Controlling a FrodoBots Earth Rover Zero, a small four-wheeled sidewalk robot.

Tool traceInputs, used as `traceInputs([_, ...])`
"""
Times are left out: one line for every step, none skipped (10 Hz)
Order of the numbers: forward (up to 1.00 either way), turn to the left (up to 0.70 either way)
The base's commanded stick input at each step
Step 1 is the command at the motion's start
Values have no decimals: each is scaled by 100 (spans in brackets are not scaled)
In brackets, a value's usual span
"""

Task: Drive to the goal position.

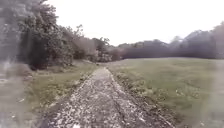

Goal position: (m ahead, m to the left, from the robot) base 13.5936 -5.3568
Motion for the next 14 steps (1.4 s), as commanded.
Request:
traceInputs([100, 0])
traceInputs([100, 27])
traceInputs([100, 32])
traceInputs([100, 24])
traceInputs([100, 24])
traceInputs([100, 22])
traceInputs([100, 11])
traceInputs([100, 0])
traceInputs([100, 0])
traceInputs([100, 0])
traceInputs([100, 0])
traceInputs([100, 0])
traceInputs([100, 0])
traceInputs([100, 0])
